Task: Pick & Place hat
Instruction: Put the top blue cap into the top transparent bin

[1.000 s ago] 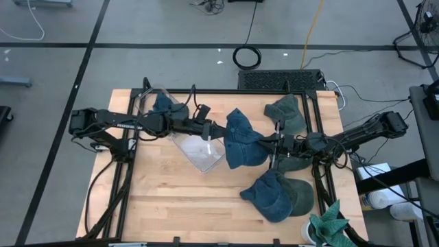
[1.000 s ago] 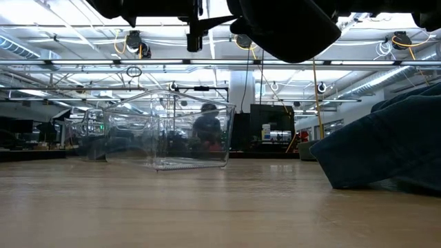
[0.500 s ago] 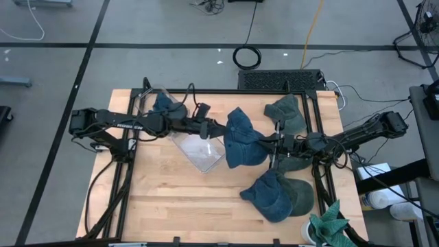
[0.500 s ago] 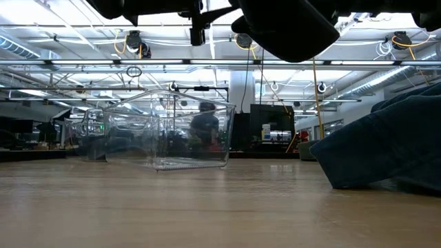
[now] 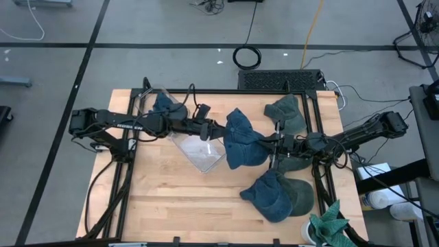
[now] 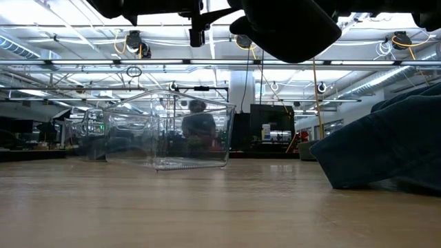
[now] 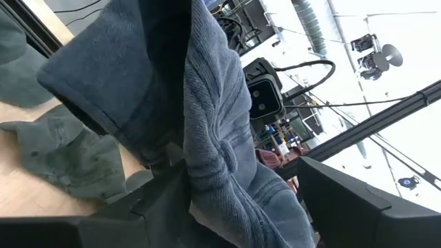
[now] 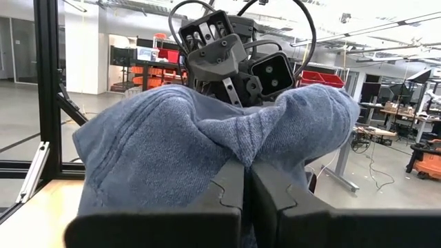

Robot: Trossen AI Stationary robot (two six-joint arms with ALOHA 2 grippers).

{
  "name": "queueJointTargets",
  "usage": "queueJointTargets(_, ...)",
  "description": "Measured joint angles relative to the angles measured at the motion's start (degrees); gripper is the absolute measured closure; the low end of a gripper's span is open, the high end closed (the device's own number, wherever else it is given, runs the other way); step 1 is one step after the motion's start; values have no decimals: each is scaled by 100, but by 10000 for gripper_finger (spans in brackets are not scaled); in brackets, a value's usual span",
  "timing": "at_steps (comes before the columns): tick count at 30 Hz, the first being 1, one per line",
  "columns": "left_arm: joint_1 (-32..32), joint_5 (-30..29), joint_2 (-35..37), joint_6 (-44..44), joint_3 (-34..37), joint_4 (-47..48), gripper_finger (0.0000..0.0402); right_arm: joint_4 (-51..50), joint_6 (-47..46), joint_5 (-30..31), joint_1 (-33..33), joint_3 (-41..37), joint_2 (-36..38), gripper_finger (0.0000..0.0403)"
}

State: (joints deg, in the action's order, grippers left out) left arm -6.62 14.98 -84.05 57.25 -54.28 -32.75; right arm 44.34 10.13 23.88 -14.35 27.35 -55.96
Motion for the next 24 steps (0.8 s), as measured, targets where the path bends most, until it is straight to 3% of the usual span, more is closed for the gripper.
queueJointTargets(5, -6, 2, 0, -11, 0, -5, 183, 0, 0, 0, 0, 0, 0, 403)
queueJointTargets(16, -119, 221, 0, -484, 0, -140, 380, -30, 0, 2, 0, 0, 0, 403)
queueJointTargets(24, -216, 678, 0, -601, -2, -480, 393, -50, -233, 4, 2, 0, 0, 398)
